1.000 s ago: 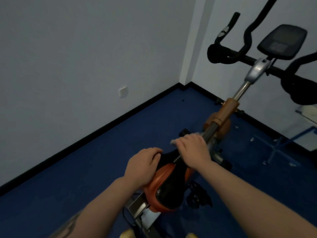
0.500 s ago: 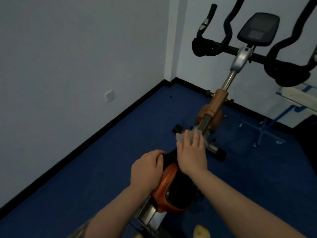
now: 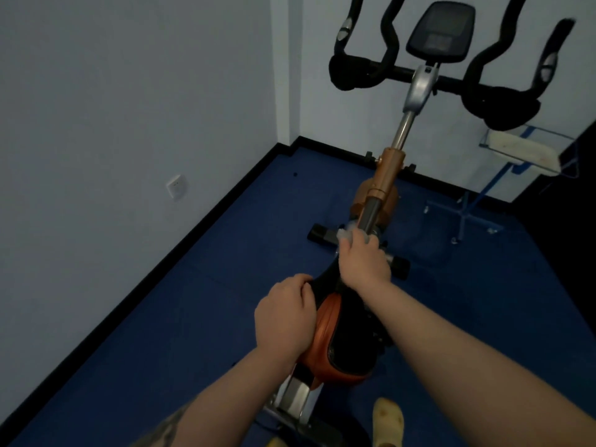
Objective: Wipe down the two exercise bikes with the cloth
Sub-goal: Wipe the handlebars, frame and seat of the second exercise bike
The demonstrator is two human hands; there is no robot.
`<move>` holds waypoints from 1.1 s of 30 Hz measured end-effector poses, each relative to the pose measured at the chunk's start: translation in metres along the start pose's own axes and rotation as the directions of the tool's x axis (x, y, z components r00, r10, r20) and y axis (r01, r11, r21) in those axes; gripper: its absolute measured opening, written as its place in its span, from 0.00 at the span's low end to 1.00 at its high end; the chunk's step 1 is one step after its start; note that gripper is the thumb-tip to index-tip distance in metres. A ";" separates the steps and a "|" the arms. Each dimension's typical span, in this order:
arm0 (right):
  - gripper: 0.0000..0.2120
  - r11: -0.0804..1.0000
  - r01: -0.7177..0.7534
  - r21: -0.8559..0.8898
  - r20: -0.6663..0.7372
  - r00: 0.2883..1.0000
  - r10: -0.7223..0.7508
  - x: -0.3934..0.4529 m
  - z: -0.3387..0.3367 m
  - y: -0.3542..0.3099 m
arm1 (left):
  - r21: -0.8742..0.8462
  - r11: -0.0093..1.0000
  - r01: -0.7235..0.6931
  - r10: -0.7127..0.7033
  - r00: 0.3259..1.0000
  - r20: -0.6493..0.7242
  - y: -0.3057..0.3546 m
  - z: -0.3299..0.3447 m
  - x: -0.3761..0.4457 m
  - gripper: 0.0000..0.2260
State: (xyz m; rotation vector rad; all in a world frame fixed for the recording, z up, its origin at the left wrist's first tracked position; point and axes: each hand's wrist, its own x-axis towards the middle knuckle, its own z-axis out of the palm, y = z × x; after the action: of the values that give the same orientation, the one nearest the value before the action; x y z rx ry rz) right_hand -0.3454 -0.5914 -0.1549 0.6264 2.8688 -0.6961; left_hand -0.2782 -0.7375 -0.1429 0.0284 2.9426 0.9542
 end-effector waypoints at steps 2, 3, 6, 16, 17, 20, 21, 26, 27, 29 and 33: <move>0.24 0.998 -0.068 0.002 -0.010 0.998 0.068 0.004 -0.003 -0.010 | -0.006 1.000 -0.005 0.005 1.000 0.006 0.000 -0.001 0.000 0.15; 0.25 0.996 -0.088 0.013 -0.004 0.996 0.088 -0.003 -0.001 -0.011 | -0.006 1.000 -0.011 0.011 1.000 0.004 0.000 -0.001 0.000 0.15; 0.30 0.999 -0.021 0.041 0.011 1.000 0.021 -0.050 0.006 -0.003 | -0.001 1.000 -0.021 0.021 1.000 -0.001 -0.002 0.000 0.000 0.15; 0.29 0.998 0.023 -0.063 0.067 0.998 -0.018 -0.098 0.004 0.000 | -0.124 0.992 -0.028 0.026 1.000 -0.015 -0.006 -0.002 -0.005 0.14; 0.29 0.993 0.057 -0.104 0.091 0.995 -0.048 -0.111 0.003 0.004 | -0.164 0.986 -0.028 0.025 0.999 -0.021 -0.006 -0.002 -0.007 0.14; 0.28 0.994 0.044 -0.098 0.111 0.993 -0.033 -0.114 0.001 0.004 | -0.258 0.965 -0.042 0.030 0.998 -0.051 -0.008 -0.003 -0.010 0.13; 0.28 0.996 0.025 -0.080 0.108 0.994 -0.017 -0.110 0.001 0.001 | -0.276 0.960 -0.045 0.030 0.998 -0.056 -0.009 -0.003 -0.011 0.13; 0.32 0.972 0.108 -0.210 0.084 0.992 -0.093 -0.145 0.008 0.000 | -0.291 0.954 -0.073 0.062 0.997 -0.045 -0.015 -0.004 -0.015 0.13; 0.35 0.965 0.123 -0.233 0.081 0.991 -0.107 -0.153 0.008 0.003 | -0.292 0.953 -0.083 0.070 0.996 -0.052 -0.015 -0.003 -0.016 0.13; 0.35 0.975 0.094 -0.201 0.082 0.993 -0.079 -0.146 0.007 0.004 | -0.294 0.951 -0.095 0.079 0.995 -0.065 -0.015 -0.002 -0.015 0.14; 0.27 0.999 -0.027 -0.029 0.094 0.995 0.029 -0.106 0.002 -0.005 | -0.283 0.953 -0.110 0.093 0.993 -0.072 -0.016 -0.002 -0.015 0.14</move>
State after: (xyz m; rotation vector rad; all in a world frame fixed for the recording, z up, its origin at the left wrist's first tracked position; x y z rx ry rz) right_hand -0.2513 -0.6349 -0.1318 0.6122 2.7730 -0.6627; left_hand -0.2633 -0.7519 -0.1498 0.1450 2.8441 1.4108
